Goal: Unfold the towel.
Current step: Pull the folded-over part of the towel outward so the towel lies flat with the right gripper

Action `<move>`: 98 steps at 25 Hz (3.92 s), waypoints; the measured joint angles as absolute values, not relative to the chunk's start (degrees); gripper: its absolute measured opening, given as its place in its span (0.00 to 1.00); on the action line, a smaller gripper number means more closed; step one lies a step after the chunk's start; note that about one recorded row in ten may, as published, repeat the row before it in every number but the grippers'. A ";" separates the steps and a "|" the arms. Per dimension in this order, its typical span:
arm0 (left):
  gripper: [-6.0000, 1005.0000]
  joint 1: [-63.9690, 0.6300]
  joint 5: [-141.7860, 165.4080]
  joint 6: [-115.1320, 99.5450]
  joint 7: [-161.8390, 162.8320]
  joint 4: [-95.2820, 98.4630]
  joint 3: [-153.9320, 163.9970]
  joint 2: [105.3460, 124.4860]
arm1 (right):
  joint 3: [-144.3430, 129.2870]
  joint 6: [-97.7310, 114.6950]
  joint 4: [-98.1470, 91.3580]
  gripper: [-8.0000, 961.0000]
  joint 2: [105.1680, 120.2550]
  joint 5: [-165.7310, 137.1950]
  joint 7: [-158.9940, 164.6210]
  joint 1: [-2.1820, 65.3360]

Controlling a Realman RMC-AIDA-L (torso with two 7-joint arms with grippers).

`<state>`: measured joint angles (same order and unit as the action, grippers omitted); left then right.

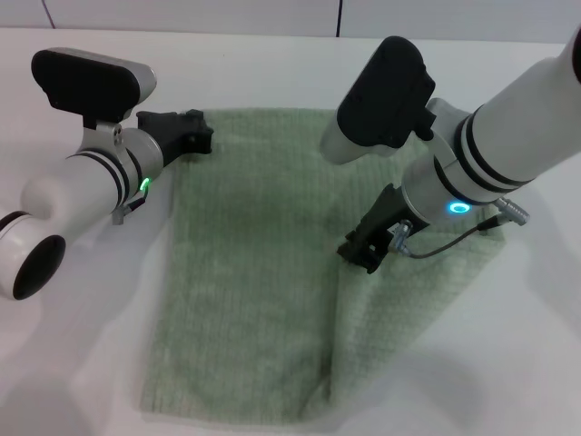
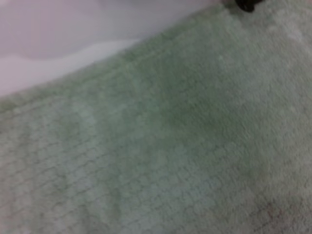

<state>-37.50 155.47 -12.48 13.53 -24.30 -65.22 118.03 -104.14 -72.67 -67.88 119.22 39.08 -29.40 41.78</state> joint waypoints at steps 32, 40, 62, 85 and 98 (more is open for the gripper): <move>0.00 -37.09 156.01 -12.12 13.54 -24.53 -64.77 118.04 | -106.97 -95.06 -110.09 0.12 119.36 25.19 -22.96 26.77; 0.00 -37.01 156.00 -12.12 13.47 -24.52 -64.90 118.03 | -107.93 -98.17 -114.61 0.13 119.35 24.01 -21.84 26.54; 0.00 -37.26 156.00 -12.16 12.58 -24.52 -65.22 118.04 | -110.04 -105.18 -116.02 0.14 119.42 22.48 -16.62 23.95; 0.00 -37.00 156.01 -12.12 12.57 -25.09 -65.22 118.04 | -113.64 -104.99 -106.95 0.19 119.25 17.00 -15.59 24.18; 0.00 -37.00 156.01 -12.13 12.57 -25.23 -65.21 118.04 | -114.29 -105.30 -113.81 0.40 119.21 22.39 -17.36 24.84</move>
<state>-37.00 156.01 -12.13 12.57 -25.23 -65.21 118.04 -114.29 -105.30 -113.81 119.21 22.39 -17.36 24.84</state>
